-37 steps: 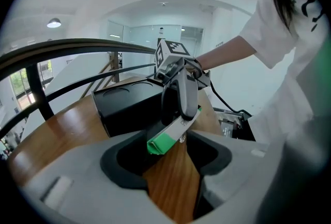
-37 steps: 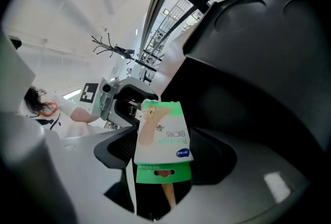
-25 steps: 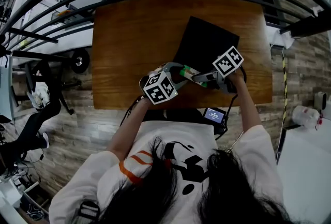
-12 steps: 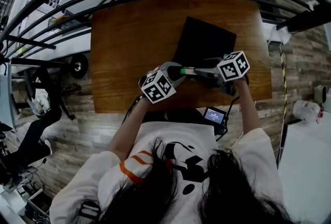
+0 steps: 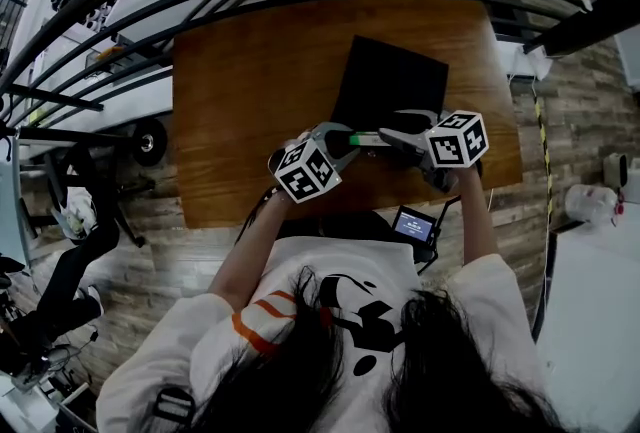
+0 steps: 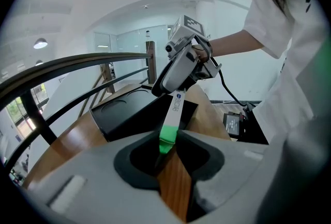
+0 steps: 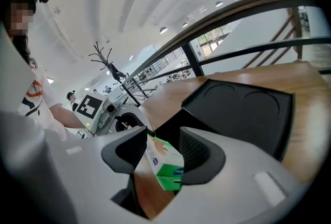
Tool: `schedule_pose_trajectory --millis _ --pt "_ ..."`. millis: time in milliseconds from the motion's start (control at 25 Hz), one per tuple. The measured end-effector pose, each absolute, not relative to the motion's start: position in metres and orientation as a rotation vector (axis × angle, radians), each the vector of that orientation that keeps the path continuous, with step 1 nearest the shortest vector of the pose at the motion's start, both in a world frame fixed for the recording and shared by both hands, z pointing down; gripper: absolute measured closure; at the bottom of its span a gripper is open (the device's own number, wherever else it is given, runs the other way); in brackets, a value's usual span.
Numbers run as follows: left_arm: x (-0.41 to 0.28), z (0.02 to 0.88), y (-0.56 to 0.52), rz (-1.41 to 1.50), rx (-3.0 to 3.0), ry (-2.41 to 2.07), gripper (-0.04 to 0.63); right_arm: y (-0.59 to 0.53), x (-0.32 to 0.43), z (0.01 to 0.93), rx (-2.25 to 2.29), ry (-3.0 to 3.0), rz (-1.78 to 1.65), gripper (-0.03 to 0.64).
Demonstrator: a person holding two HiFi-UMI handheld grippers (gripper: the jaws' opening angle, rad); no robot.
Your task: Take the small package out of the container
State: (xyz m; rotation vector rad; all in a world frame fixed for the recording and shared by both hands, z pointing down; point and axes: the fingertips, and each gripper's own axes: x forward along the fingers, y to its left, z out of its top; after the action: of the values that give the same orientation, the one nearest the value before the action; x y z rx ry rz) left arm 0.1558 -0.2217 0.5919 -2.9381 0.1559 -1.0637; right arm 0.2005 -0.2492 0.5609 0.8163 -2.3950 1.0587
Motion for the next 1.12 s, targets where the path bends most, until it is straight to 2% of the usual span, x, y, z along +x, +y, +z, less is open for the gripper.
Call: schedule_pose_trajectory --millis 240,360,560,840,1120 --pt "0.150 0.578 -0.226 -1.011 -2.956 0.176 0.494 -0.242 0.209 0.541 1.005 -2.422 1.001 0.411" --pt "0.144 0.572 -0.227 -0.987 -2.963 0.189 0.494 -0.235 0.209 0.535 1.104 -2.430 0.994 0.439" --pt "0.137 0.559 -0.220 -0.946 -2.969 0.185 0.494 -0.215 0.203 0.523 1.255 -2.453 1.024 0.440" --pt "0.122 0.543 -0.201 -0.908 -2.959 0.143 0.494 -0.192 0.202 0.491 1.628 -2.470 0.990 0.471" --pt "0.089 0.531 -0.185 -0.872 -2.960 0.159 0.494 -0.159 0.171 0.481 1.688 -2.469 1.020 0.493"
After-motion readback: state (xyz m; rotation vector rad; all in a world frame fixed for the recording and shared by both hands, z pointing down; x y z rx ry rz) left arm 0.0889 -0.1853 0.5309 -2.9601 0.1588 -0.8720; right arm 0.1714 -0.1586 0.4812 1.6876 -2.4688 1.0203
